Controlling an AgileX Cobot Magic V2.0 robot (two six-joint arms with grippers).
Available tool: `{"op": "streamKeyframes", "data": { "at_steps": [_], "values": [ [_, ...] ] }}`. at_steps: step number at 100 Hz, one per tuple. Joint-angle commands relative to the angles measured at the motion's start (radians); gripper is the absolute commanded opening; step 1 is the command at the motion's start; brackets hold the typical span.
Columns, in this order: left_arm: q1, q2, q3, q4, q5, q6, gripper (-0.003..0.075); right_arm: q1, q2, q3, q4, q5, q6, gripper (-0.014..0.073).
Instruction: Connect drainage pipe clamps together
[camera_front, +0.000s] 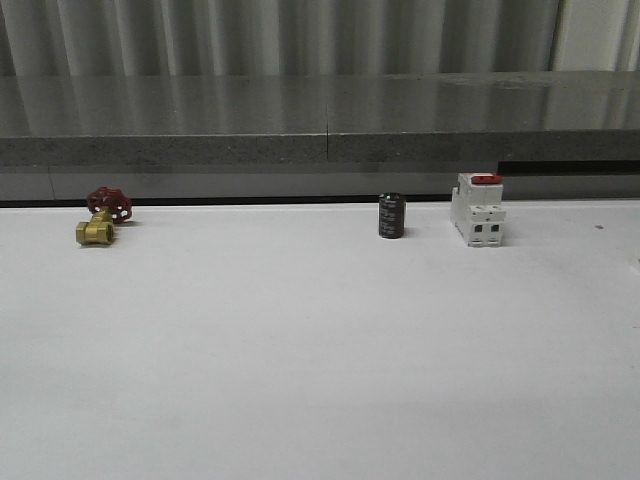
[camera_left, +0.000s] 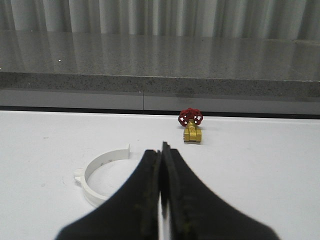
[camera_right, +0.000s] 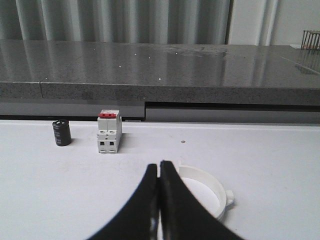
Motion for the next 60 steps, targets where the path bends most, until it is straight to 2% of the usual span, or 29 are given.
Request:
{"op": "streamKeyframes", "data": {
  "at_steps": [1, 44, 60],
  "values": [
    [-0.008, -0.026, 0.045, -0.001, -0.083, -0.006, -0.0021, -0.006, -0.018, -0.017, 0.000, -0.082, -0.001, -0.0068],
    [-0.008, -0.026, 0.044, -0.001, -0.098, -0.006, -0.0021, -0.006, -0.018, -0.017, 0.000, -0.082, -0.001, -0.0068],
    [-0.008, -0.024, -0.015, -0.009, -0.105, -0.006, -0.0021, -0.006, -0.018, -0.017, 0.000, -0.082, -0.001, -0.0068]
  ]
}}
